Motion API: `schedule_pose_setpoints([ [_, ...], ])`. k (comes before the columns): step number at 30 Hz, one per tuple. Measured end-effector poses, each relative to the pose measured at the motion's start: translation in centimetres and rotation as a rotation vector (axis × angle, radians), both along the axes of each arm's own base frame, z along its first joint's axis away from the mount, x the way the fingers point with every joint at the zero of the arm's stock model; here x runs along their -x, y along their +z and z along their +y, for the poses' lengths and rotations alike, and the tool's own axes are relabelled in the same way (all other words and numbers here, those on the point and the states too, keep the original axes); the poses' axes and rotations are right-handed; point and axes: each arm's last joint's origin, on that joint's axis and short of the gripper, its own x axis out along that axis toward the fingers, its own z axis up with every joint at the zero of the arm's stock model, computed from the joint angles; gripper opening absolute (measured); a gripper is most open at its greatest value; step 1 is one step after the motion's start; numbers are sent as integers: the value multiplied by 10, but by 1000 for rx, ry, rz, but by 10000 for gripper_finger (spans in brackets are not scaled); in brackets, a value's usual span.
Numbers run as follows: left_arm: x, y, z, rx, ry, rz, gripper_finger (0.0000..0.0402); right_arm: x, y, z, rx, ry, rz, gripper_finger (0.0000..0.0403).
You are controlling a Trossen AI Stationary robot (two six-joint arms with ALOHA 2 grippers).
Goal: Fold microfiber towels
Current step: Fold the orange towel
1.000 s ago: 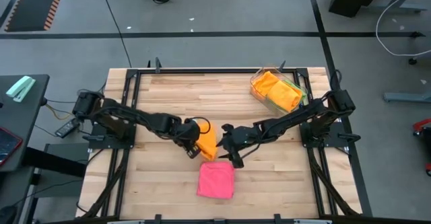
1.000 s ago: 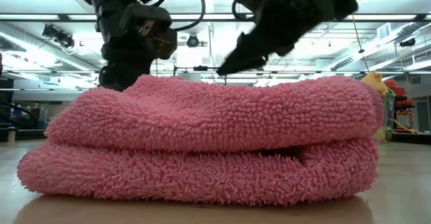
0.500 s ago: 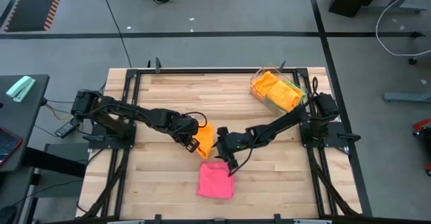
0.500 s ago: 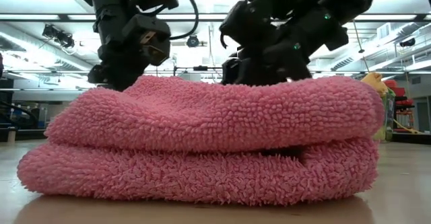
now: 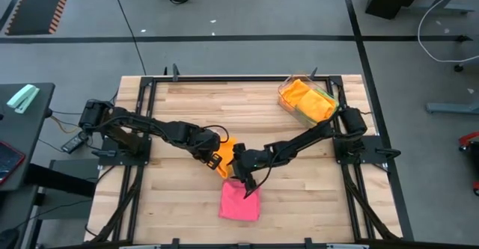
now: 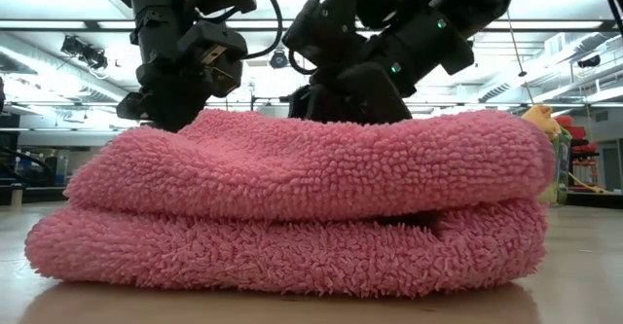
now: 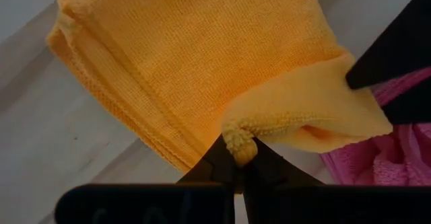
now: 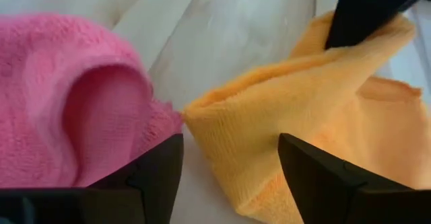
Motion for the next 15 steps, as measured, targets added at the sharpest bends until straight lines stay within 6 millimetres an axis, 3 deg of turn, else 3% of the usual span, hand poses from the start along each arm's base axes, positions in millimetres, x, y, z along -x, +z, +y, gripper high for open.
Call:
schedule_pose_setpoints([
  [7,-1,0,-1,14,36,-10,13,-4,-18,1,53,33,-4,246],
  [15,-2,1,-4,24,71,-20,13,-7,-36,0,59,16,0,188],
])
